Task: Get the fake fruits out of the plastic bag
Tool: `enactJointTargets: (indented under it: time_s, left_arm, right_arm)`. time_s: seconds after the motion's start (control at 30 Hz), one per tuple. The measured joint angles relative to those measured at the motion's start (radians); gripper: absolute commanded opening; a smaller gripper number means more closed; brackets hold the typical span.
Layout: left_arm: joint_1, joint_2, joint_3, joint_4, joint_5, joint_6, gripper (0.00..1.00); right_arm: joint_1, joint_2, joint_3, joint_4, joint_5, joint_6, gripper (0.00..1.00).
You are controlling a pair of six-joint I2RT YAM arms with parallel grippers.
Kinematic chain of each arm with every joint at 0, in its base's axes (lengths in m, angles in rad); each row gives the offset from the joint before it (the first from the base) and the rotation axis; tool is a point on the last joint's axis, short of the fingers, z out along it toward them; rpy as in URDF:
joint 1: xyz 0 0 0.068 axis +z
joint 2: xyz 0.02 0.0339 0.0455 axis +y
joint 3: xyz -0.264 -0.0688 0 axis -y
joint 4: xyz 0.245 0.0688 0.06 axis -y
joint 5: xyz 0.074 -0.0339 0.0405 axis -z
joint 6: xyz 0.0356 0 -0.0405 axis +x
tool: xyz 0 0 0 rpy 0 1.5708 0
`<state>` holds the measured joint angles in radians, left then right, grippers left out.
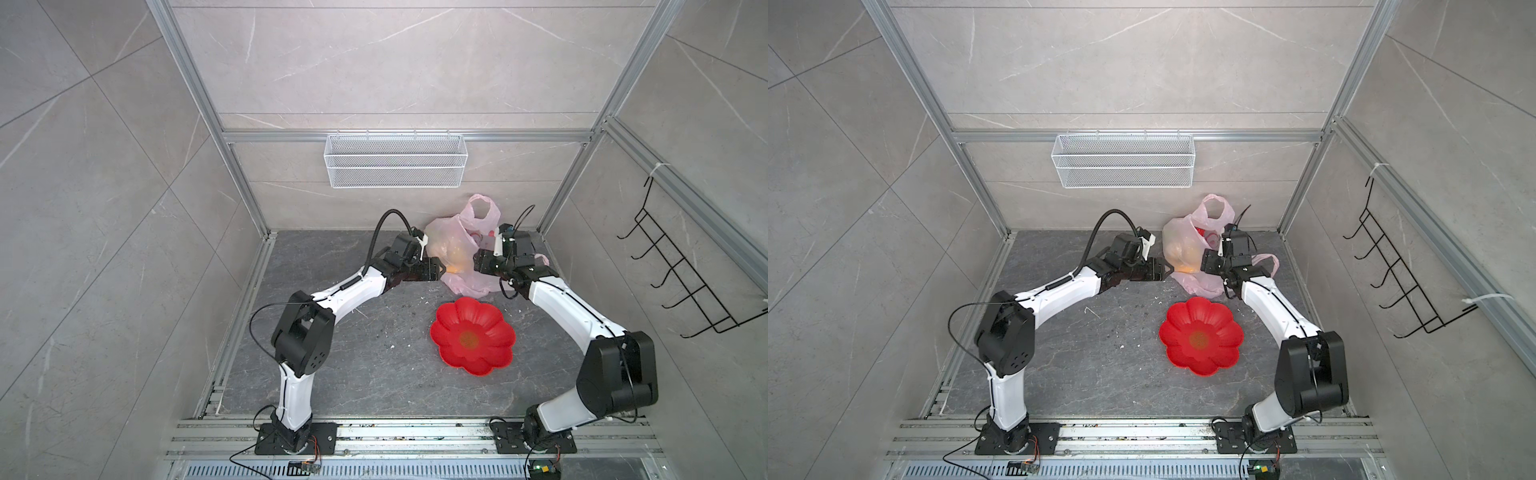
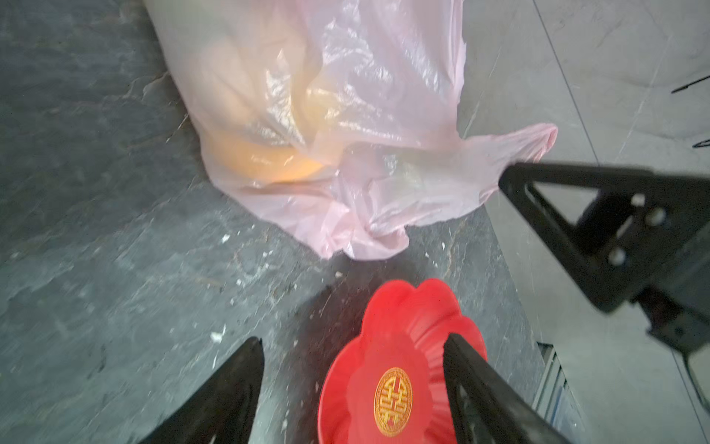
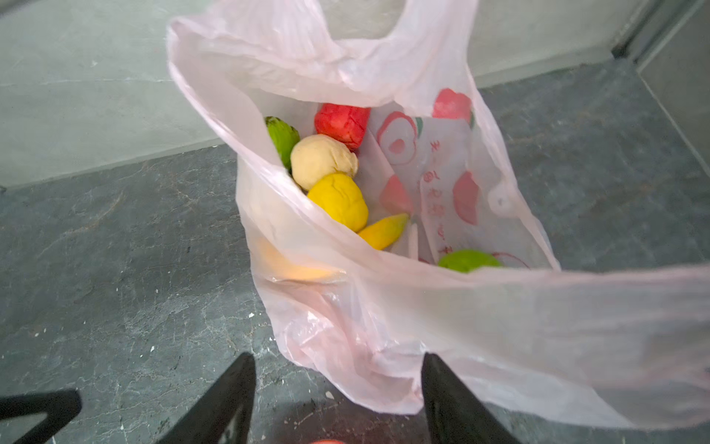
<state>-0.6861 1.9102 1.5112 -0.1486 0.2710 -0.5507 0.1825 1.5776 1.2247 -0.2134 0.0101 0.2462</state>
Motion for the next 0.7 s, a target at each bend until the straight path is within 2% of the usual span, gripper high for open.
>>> enactJointTargets:
  time_s: [0.23, 0.5, 0.7]
  left_arm:
    - [0.002, -0.111, -0.201, -0.003, -0.004, 0.006, 0.75]
    - [0.002, -0.223, -0.304, -0.005, -0.014, 0.012, 0.75]
    - [0.002, -0.251, -0.313, -0.003, -0.034, 0.016, 0.74]
  right_arm:
    - [0.049, 0.172, 0.201, 0.013, 0.017, -0.142, 0.77]
    - [0.050, 0.306, 0.324, 0.013, 0.084, -0.238, 0.78]
    - [0.050, 0.402, 0.418, -0.004, 0.077, -0.282, 0.60]
